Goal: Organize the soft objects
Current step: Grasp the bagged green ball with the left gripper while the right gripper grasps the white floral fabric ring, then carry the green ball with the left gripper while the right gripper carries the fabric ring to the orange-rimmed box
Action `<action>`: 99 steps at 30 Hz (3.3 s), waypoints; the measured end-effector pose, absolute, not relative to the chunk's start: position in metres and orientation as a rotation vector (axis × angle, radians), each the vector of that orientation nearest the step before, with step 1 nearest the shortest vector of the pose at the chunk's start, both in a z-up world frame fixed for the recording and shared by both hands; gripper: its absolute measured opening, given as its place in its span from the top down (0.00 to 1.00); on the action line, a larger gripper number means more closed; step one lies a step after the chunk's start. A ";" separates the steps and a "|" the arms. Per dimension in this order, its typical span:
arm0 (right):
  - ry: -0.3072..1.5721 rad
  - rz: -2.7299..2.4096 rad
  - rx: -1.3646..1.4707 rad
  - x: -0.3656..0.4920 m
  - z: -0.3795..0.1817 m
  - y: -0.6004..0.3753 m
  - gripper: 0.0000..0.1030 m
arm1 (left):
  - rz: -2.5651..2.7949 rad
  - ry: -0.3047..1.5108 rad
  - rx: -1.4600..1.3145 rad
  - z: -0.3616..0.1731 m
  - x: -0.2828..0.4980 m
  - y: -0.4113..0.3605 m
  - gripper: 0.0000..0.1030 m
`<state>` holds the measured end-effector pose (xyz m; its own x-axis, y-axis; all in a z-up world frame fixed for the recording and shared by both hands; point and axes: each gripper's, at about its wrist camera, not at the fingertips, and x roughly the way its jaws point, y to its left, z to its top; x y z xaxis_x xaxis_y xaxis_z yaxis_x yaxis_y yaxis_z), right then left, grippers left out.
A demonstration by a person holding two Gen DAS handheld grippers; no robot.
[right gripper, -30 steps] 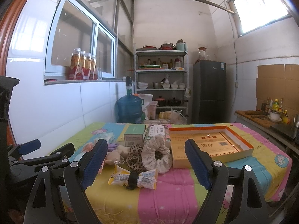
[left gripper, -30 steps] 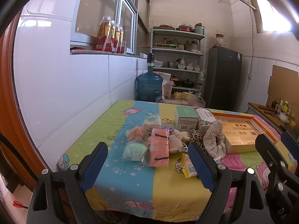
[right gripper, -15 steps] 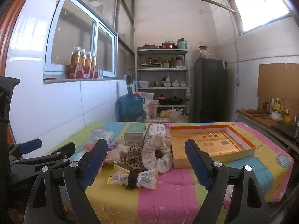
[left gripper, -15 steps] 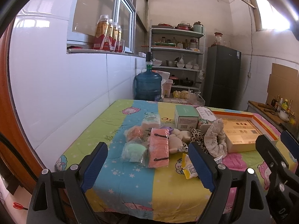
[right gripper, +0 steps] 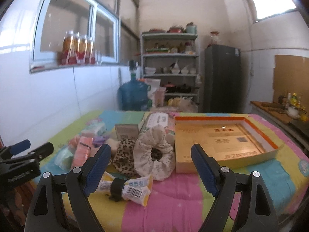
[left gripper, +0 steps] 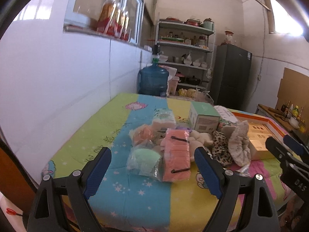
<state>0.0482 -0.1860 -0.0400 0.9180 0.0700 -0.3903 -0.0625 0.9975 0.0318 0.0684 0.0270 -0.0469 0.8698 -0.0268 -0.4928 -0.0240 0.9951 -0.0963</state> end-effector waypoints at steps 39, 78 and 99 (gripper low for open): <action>0.614 0.215 0.100 0.142 -0.080 -0.194 0.85 | -0.150 0.648 -0.210 -0.104 0.128 0.064 0.59; 0.267 -0.005 0.130 0.090 0.025 -0.344 0.90 | -0.456 0.507 -0.023 0.003 0.126 -0.135 0.58; 0.300 -0.088 0.166 0.093 0.003 -0.456 0.90 | -0.476 0.585 0.000 -0.018 0.166 -0.242 0.58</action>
<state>0.0929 -0.4561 0.0029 0.9516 -0.0611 -0.3013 0.1103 0.9826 0.1492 0.1658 -0.2421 -0.0178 0.7288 -0.4322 -0.5311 0.4322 0.8919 -0.1327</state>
